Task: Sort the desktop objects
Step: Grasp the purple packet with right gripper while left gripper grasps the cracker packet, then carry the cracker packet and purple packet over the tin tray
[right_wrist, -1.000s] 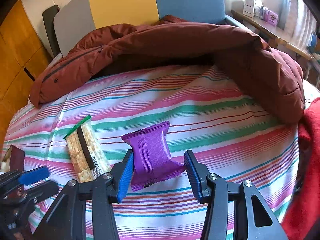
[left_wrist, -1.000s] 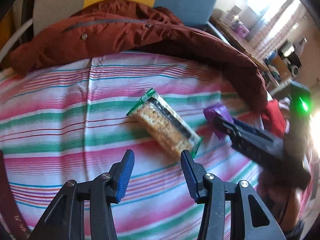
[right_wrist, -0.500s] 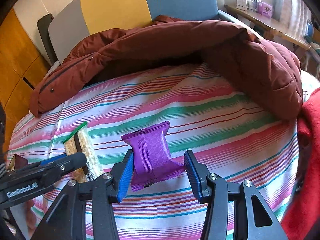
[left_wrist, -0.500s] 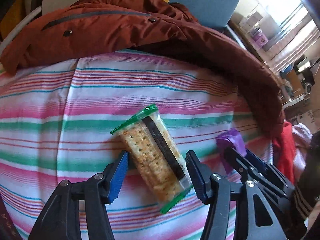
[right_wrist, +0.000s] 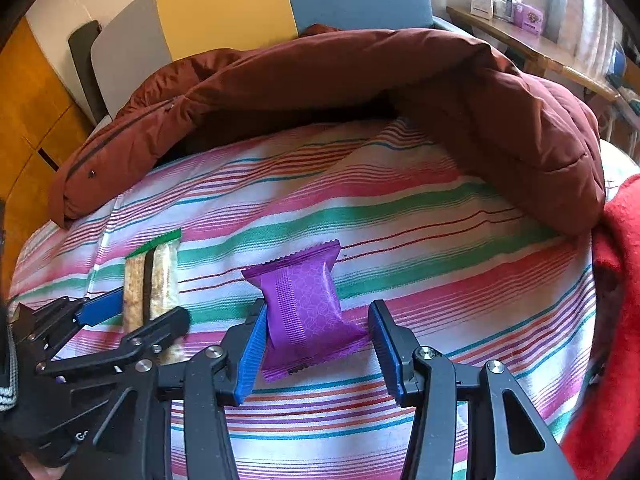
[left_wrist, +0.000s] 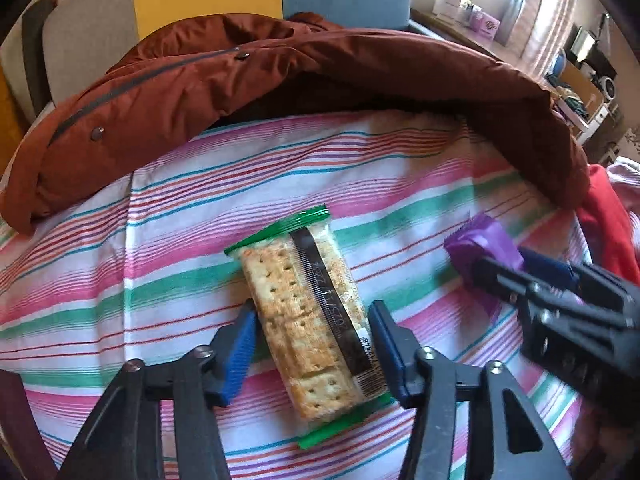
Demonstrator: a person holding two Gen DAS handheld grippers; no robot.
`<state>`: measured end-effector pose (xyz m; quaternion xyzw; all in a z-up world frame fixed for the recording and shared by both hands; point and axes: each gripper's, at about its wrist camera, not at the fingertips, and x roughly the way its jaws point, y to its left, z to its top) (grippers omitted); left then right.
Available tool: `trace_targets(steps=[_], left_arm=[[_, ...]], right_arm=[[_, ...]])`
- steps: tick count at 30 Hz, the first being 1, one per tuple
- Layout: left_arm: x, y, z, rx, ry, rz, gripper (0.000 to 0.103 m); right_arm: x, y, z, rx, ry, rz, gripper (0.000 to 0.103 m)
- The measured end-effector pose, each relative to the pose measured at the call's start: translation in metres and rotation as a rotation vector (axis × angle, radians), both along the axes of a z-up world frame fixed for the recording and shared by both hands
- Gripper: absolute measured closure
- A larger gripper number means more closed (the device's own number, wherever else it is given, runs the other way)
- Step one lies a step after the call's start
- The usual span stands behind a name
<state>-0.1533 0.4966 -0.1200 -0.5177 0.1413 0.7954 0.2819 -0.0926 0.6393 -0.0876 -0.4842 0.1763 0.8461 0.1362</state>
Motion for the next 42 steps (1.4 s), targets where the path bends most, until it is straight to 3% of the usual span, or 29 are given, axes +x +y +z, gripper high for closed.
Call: trace_targets(steps=[6,18,31,42], left_arm=[[0.016,-0.041,0.003,0.030,0.019,0.000,0.053],[0.051,-0.127,0.004,0.030,0.107,0.079,0.053],[0.065,-0.184,0.048,0.078,0.178,0.126,0.053],[0.076,-0.211,0.075,0.114,0.236,0.140,0.053]], right_arm=[[0.001,-0.004,0.000,0.006,0.001,0.024,0.052],[-0.006,-0.053,0.000,-0.010,0.029,0.193,0.052],[-0.010,-0.107,0.002,0.002,0.033,0.361,0.052],[-0.016,-0.132,-0.001,0.021,0.019,0.395,0.053]])
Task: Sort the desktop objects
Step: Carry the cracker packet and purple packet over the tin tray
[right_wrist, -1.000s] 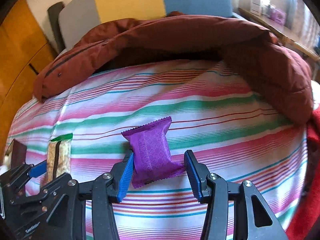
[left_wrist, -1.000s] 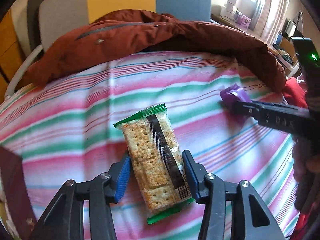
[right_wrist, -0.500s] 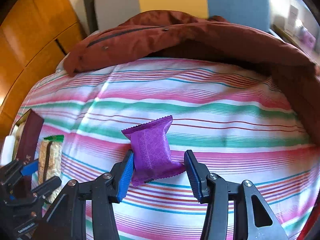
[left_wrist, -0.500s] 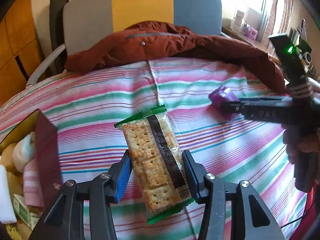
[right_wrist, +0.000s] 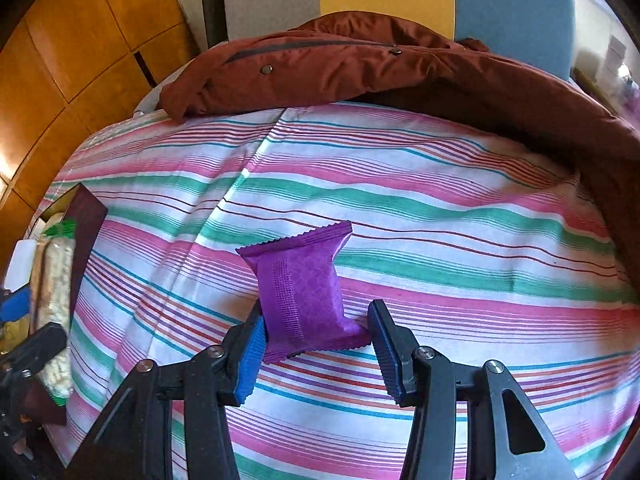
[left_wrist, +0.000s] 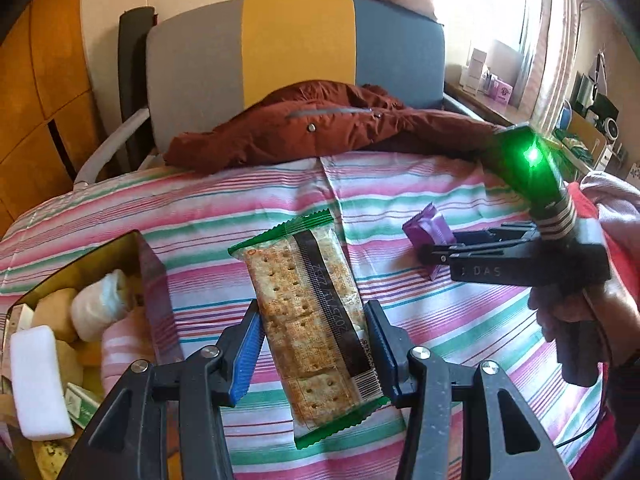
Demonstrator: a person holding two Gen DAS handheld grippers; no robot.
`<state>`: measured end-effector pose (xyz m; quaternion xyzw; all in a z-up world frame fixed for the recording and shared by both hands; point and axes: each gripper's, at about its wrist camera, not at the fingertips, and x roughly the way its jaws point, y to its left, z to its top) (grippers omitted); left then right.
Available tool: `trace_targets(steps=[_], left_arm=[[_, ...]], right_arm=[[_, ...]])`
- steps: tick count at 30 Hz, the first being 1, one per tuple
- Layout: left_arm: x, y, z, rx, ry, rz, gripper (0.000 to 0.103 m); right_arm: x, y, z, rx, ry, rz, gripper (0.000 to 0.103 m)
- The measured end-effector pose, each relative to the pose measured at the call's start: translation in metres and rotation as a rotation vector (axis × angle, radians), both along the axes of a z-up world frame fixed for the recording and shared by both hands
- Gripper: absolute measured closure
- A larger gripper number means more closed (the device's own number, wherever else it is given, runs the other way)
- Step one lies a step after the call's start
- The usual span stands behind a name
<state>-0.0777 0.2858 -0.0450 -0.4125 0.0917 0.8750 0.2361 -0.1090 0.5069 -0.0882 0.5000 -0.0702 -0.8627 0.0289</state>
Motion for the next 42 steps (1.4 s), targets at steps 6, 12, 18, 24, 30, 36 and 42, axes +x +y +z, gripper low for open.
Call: trace_targets(steps=[6,12,18,24,30,36,42], left_arm=[[0.006,-0.012,0.011,0.014,0.025,0.000,0.053],[0.013,-0.028,0.016,0.032,0.027,0.010,0.053],[0.020,-0.051,0.023,0.044,0.037,0.030,0.053],[0.025,-0.073,0.026,0.053,0.045,0.048,0.053],[0.029,-0.095,0.027,0.059,0.048,0.073,0.053],[0.031,-0.124,0.030,0.071,0.056,0.118,0.053],[0.032,-0.157,0.032,0.076,0.071,0.175,0.053]], right_arm=[[-0.002,-0.016,-0.001,0.000,-0.008,0.002,0.053],[0.003,-0.032,0.000,-0.001,-0.027,0.008,0.053],[0.010,-0.051,0.002,0.012,-0.052,0.021,0.053],[0.013,-0.071,0.003,0.023,-0.076,0.028,0.053],[0.015,-0.090,0.007,0.020,-0.088,0.032,0.053],[0.021,-0.117,0.026,-0.035,-0.046,0.051,0.053],[0.032,-0.154,0.053,-0.094,0.019,0.085,0.053]])
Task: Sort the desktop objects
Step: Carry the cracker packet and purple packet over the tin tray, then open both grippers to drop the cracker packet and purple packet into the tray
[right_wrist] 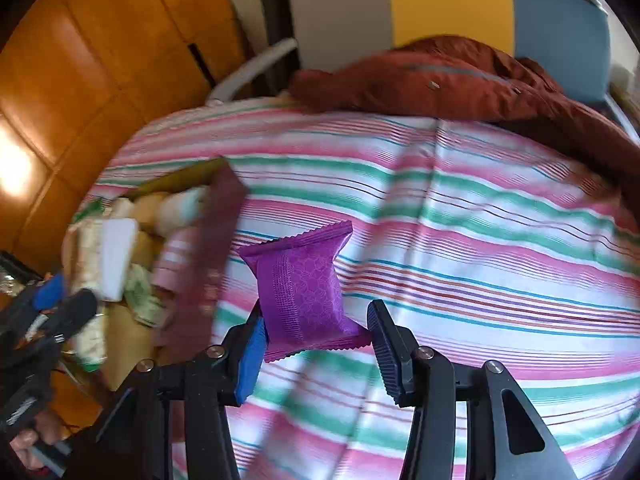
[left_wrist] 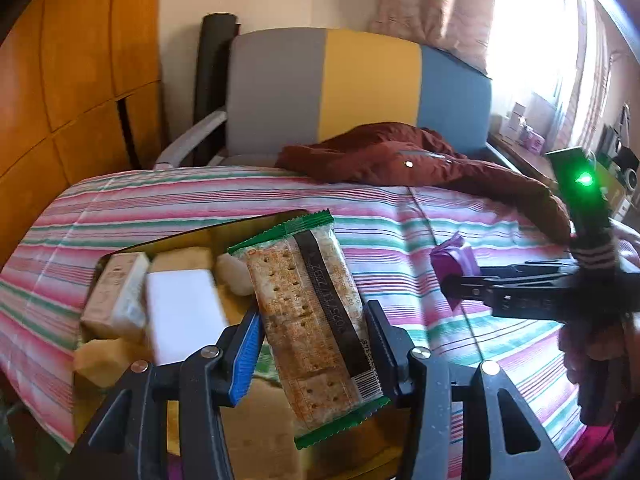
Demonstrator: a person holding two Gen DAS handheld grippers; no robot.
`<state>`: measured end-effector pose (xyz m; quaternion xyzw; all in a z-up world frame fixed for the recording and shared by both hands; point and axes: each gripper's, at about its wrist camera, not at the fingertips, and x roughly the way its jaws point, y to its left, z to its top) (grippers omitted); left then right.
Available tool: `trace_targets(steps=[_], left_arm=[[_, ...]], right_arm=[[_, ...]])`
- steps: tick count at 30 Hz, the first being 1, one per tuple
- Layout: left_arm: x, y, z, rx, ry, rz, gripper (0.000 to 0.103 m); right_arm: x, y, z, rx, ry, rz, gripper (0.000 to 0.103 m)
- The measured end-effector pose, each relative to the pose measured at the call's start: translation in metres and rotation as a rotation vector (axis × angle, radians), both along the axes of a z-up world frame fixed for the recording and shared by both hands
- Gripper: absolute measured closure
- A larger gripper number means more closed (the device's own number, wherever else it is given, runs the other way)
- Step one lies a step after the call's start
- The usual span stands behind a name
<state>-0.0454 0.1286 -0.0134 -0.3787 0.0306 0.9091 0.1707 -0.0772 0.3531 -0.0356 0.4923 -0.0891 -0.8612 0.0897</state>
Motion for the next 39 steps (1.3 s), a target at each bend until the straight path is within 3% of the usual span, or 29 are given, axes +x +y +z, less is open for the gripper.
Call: trace_targets(steps=[8,19,39], left_arm=[[0.001,-0.042,-0.007,0.007,-0.009,0.080,0.053],[0.006,-0.090,-0.024,0.039,-0.053,0.162,0.053],[-0.003,-0.082,-0.035,0.031,-0.072,0.139,0.051]], right_arm=[[0.011,-0.058,0.022,-0.049,0.061,0.065,0.053],[0.027,-0.120,0.017,-0.028,0.049,0.155,0.053],[0.026,-0.141,-0.006,0.000,0.005,0.148,0.051]])
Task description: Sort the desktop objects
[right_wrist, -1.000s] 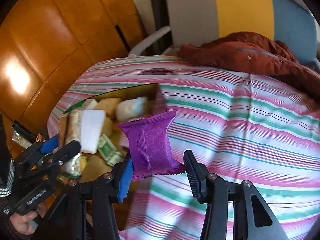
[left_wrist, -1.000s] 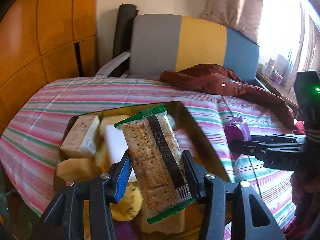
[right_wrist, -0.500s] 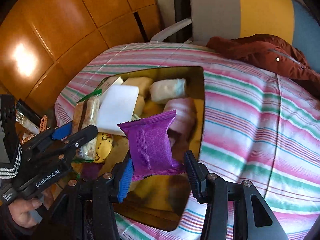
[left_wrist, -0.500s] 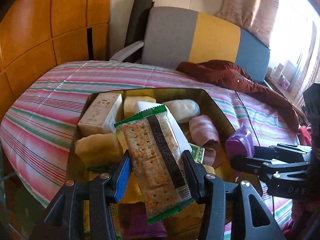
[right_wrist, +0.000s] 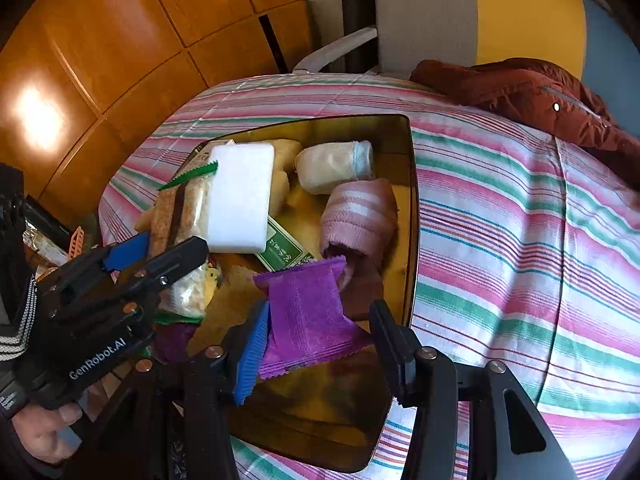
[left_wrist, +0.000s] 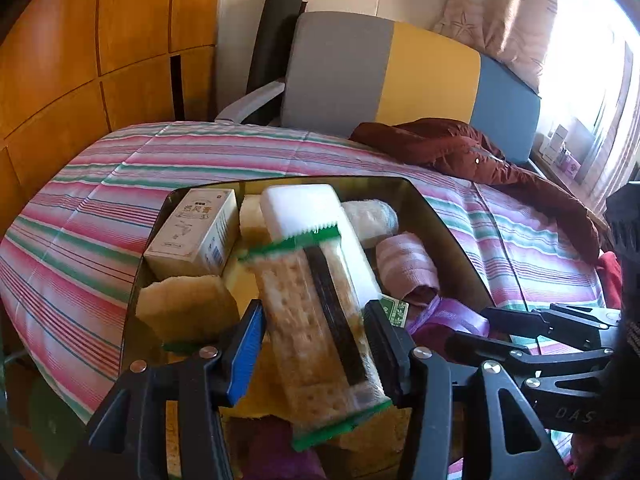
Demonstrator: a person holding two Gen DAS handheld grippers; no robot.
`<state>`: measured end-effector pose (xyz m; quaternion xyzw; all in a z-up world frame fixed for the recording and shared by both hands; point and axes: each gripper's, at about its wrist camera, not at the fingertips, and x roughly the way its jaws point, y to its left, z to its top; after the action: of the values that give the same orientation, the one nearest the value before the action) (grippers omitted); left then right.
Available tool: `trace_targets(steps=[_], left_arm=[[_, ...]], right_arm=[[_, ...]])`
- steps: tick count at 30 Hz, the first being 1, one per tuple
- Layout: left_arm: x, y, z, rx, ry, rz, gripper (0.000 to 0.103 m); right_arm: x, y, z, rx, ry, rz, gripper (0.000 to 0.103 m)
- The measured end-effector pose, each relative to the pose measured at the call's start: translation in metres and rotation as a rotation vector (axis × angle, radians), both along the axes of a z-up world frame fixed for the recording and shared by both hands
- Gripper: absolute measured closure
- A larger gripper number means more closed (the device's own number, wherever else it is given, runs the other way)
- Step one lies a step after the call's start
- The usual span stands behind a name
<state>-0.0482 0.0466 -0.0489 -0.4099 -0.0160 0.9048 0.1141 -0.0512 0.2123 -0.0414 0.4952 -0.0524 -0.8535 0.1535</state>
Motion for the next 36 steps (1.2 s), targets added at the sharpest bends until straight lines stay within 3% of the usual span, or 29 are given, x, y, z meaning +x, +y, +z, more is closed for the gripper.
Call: trace_targets(steps=[7,11,22,27,32,36], left_arm=[[0.004,-0.003,0.011,-0.002,0.034,0.016,0.046],[0.007,-0.008,0.016,-0.020,0.049,0.041,0.035],[0.025,-0.019,0.055,-0.061,0.145,0.111,0.033],[0.028,-0.025,0.067,-0.046,0.146,0.158,0.031],[0.035,-0.023,0.072,-0.123,0.178,0.193,0.033],[0.036,-0.026,0.071,-0.088,0.153,0.172,0.033]], right_arm=[[0.005,0.003,0.005,-0.017,0.018,-0.021,0.043],[0.009,0.003,0.008,-0.017,0.031,-0.035,0.039],[0.026,0.002,0.023,0.013,0.105,-0.086,0.029],[0.033,-0.001,0.027,0.019,0.125,-0.087,0.028],[0.038,-0.003,0.028,0.022,0.137,-0.086,0.027],[0.041,-0.006,0.030,0.031,0.147,-0.083,0.027]])
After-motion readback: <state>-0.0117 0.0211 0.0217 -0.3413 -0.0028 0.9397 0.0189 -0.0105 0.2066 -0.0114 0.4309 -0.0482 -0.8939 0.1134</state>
